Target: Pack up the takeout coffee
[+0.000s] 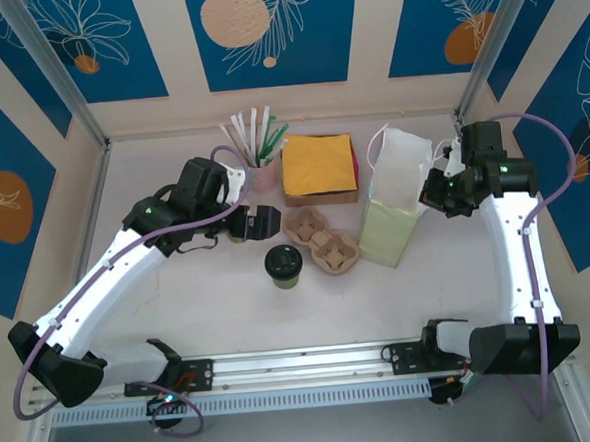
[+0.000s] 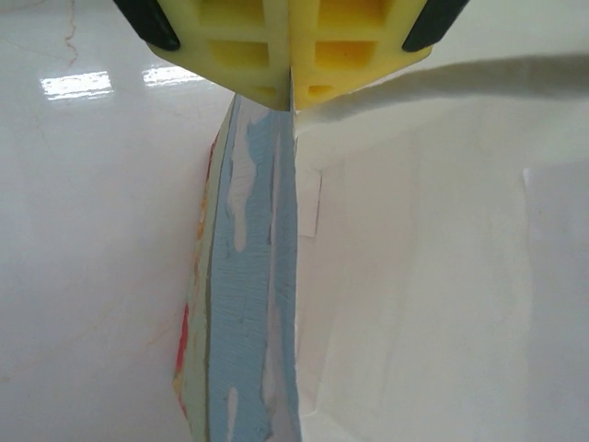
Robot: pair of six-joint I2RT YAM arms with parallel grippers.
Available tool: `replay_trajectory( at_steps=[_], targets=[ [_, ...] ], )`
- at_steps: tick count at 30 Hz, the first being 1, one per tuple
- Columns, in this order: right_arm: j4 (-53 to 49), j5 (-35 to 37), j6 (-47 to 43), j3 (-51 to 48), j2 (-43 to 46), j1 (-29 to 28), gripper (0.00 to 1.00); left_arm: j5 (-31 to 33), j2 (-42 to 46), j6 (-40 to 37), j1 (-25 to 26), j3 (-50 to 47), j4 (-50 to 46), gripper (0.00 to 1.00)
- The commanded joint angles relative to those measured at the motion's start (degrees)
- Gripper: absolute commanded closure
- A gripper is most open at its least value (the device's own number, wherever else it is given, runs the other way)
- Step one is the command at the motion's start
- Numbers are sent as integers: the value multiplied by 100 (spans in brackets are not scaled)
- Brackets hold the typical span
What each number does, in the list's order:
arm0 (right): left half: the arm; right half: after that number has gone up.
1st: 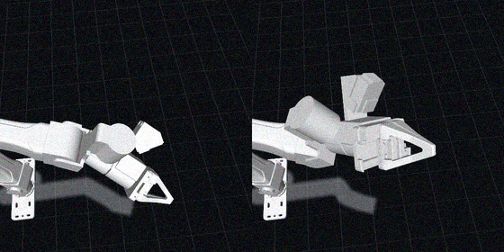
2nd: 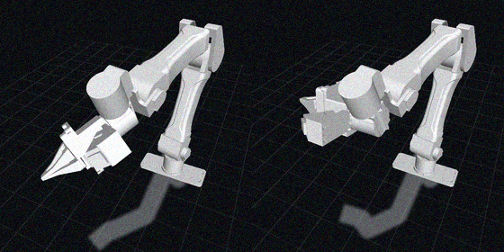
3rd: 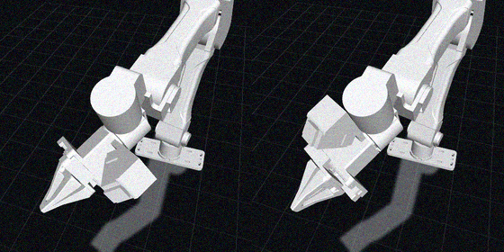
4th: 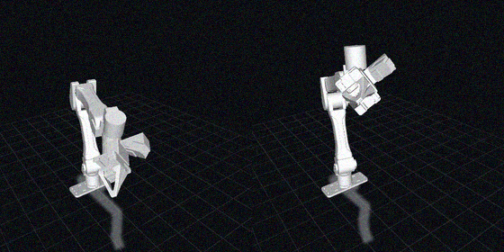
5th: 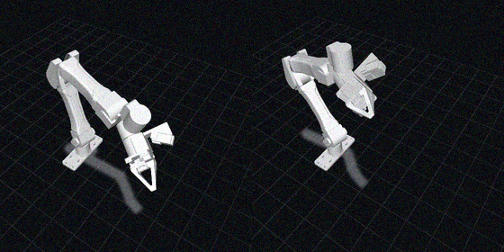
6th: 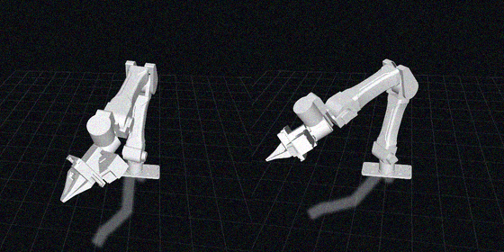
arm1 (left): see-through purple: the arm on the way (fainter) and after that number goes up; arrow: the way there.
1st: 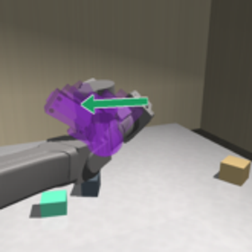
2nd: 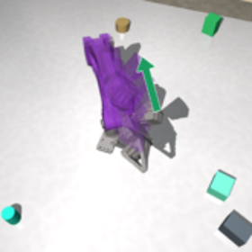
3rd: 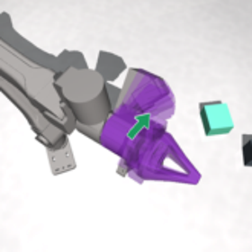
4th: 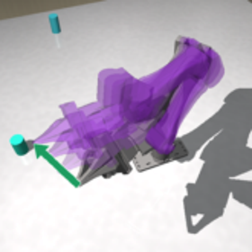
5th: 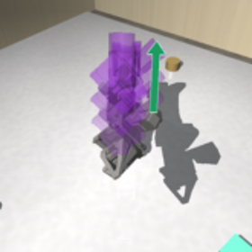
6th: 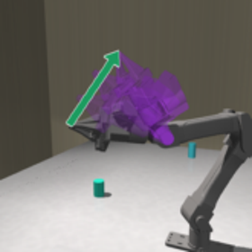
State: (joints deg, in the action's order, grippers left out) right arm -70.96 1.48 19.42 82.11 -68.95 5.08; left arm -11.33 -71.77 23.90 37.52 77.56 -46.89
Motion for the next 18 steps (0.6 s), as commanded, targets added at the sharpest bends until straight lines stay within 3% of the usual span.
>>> replay_trajectory(
  at_steps=[1, 3, 4, 11, 18],
  targets=[
    [-234, -270, -283, -143, 277, 13, 100, -145, -34, 57, -51, -48, 106, 0],
    [-232, -269, -315, -226, 352, 2, 99, -163, -56, 62, -49, -48, 119, 0],
    [-226, -248, -296, -262, 377, -7, 89, -175, -78, 65, -47, -39, 119, 0],
    [-115, 315, -64, 1, 188, -42, 60, -229, -148, 80, -47, 42, 110, 0],
    [104, 841, -51, 462, -395, -67, 53, -190, -137, 97, -49, 23, 84, 0]
  ],
)
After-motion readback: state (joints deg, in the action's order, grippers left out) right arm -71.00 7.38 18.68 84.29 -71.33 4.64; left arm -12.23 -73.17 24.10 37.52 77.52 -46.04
